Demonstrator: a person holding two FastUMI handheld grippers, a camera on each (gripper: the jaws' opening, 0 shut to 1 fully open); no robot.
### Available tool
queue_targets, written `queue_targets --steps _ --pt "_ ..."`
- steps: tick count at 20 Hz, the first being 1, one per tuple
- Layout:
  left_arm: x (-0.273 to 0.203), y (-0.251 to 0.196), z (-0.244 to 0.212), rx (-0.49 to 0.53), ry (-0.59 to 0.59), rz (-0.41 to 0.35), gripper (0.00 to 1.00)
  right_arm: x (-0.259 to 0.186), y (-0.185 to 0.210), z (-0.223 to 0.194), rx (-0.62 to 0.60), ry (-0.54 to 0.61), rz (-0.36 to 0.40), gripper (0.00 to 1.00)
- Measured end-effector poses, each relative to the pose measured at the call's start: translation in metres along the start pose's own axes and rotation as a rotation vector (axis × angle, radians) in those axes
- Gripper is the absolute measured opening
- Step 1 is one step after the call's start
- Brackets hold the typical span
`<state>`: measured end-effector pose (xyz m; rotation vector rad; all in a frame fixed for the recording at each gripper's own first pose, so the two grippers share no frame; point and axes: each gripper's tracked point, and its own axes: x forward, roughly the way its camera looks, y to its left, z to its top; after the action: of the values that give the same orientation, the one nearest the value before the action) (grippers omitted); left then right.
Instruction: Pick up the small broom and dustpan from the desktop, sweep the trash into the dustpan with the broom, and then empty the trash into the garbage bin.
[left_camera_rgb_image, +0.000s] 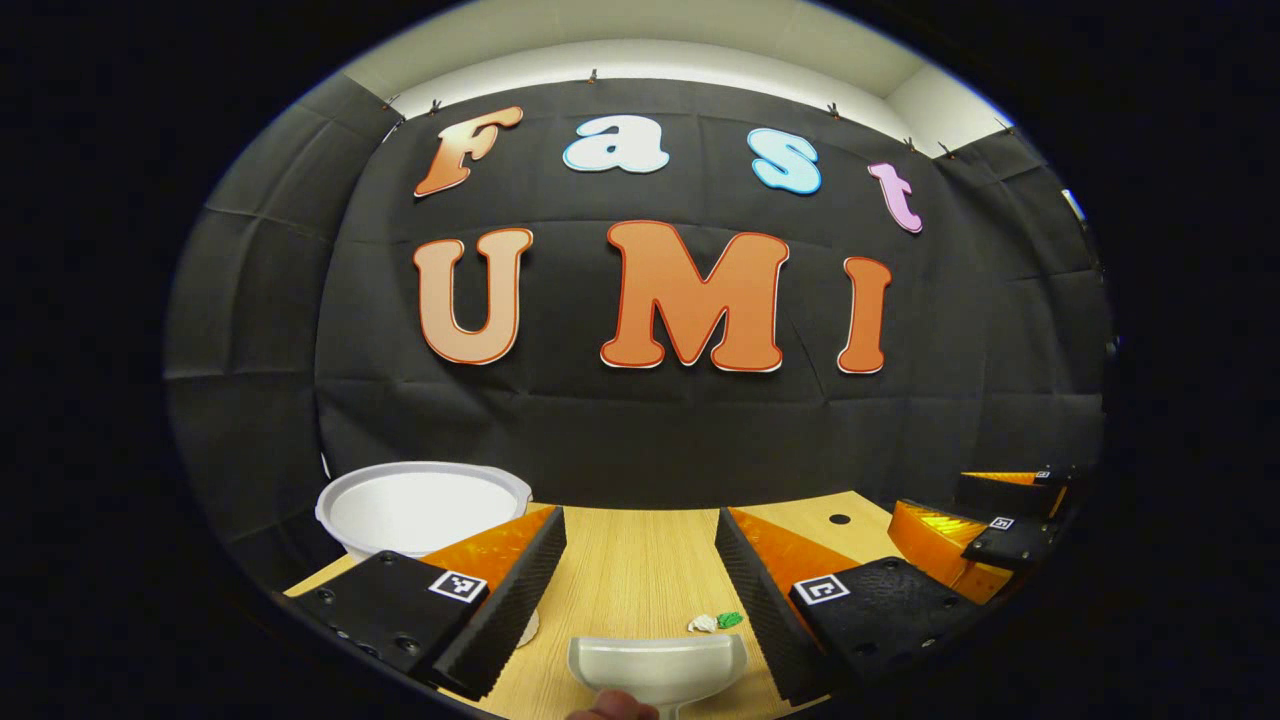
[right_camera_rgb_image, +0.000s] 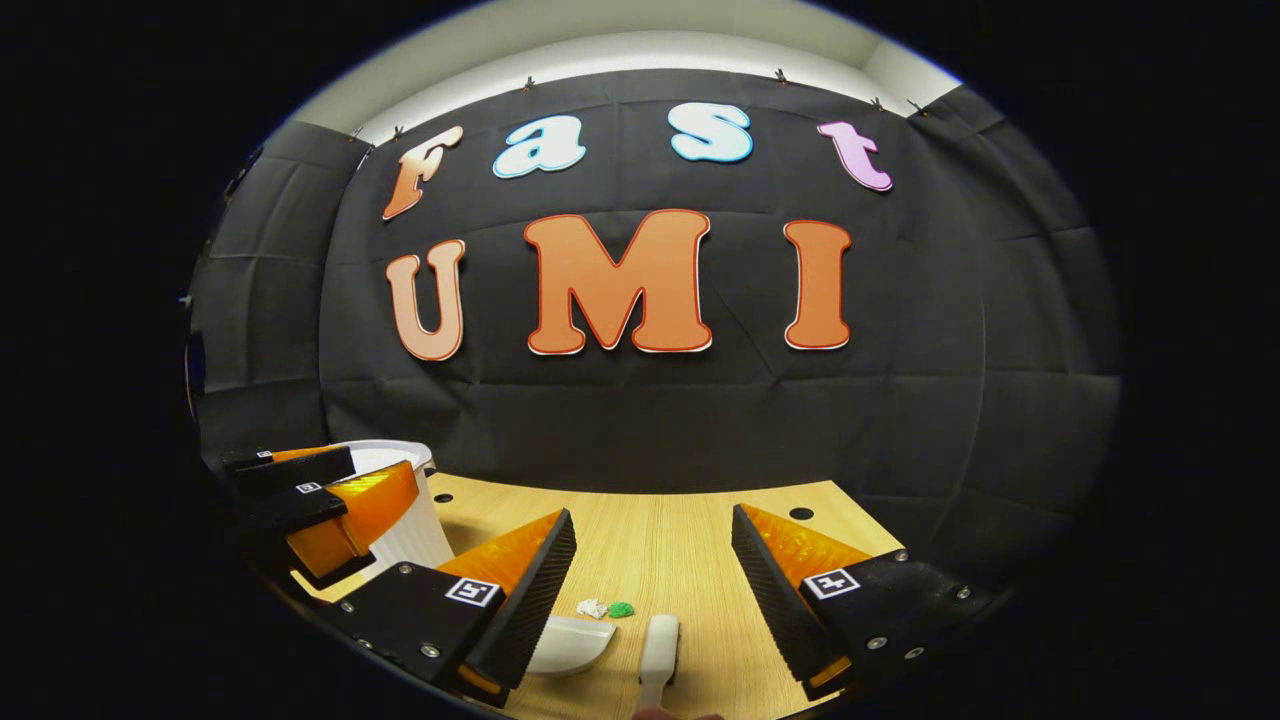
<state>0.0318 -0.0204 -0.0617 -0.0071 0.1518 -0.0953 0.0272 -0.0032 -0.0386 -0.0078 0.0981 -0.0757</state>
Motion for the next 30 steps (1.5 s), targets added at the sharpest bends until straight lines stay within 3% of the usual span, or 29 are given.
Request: queue_targets --steps 14,25,30 --pt "0.003 0.008 0.005 0.014 -0.021 0.027 0.95 0.004 -0.003 0.008 -0.01 -0.038 -0.019 0.94" --pt "0.009 0.009 -0.011 0.009 0.032 0.024 0.95 0.012 0.008 -0.007 -0.028 0.011 0.01 0.94" --pt "0.015 0.002 -0.036 0.001 0.119 0.008 0.95 0.016 0.004 -0.029 -0.023 0.087 0.011 0.94"
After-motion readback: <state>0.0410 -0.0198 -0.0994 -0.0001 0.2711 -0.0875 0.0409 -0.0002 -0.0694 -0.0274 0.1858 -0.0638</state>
